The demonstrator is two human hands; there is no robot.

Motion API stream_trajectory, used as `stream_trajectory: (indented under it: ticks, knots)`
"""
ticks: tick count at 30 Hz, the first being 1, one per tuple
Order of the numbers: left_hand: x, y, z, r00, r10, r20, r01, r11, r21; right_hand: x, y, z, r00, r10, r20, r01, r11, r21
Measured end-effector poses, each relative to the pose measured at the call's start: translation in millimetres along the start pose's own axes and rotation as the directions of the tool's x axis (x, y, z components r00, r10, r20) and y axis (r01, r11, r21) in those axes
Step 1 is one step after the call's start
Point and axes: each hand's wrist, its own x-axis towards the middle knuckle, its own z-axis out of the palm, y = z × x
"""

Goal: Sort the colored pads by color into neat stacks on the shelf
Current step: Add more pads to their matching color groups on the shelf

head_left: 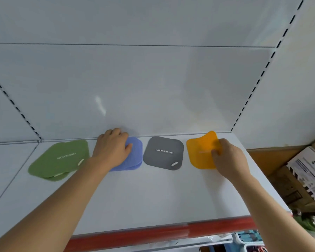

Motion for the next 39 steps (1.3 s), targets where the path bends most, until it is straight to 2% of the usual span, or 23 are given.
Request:
stream_trajectory:
  ticks: [10, 16, 21, 29, 34, 39]
  knots:
    - [-11.2, 25.1, -4.3, 0.997, 0.053, -0.064, -0.054, 0.998, -0.012, -3.5, -1.8, 6.0, 0.997, -0.036, -0.062, 0.022, 0.977, -0.213]
    - [-30.4, 29.8, -12.7, 0.996, 0.025, -0.081, -0.027, 0.999, -0.019, -19.4, -25.7, 9.7, 0.973, -0.208, -0.099, 0.181, 0.957, -0.228]
    - [-64.1, 15.7, -21.5, 0.994, -0.046, -0.103, 0.045, 0.999, -0.009, -51.2, -79.6, 12.6, 0.911, -0.388, -0.142, 0.363, 0.915, -0.174]
    - [-158.1, -70.8, -48.5, 0.970, -0.182, -0.162, 0.182, 0.983, -0.015, -140.9, -193.5, 34.6, 0.800, -0.599, -0.039, 0.590, 0.796, -0.134]
    - [-253.2, -147.3, -68.9, 0.945, -0.250, -0.212, 0.248, 0.968, -0.036, -223.3, -278.9, 58.4, 0.732, -0.681, 0.019, 0.679, 0.727, -0.104]
    - [-351.8, -231.9, -84.7, 0.913, -0.358, -0.195, 0.361, 0.932, -0.021, -308.3, -365.9, 86.9, 0.651, -0.757, 0.055, 0.759, 0.648, -0.058]
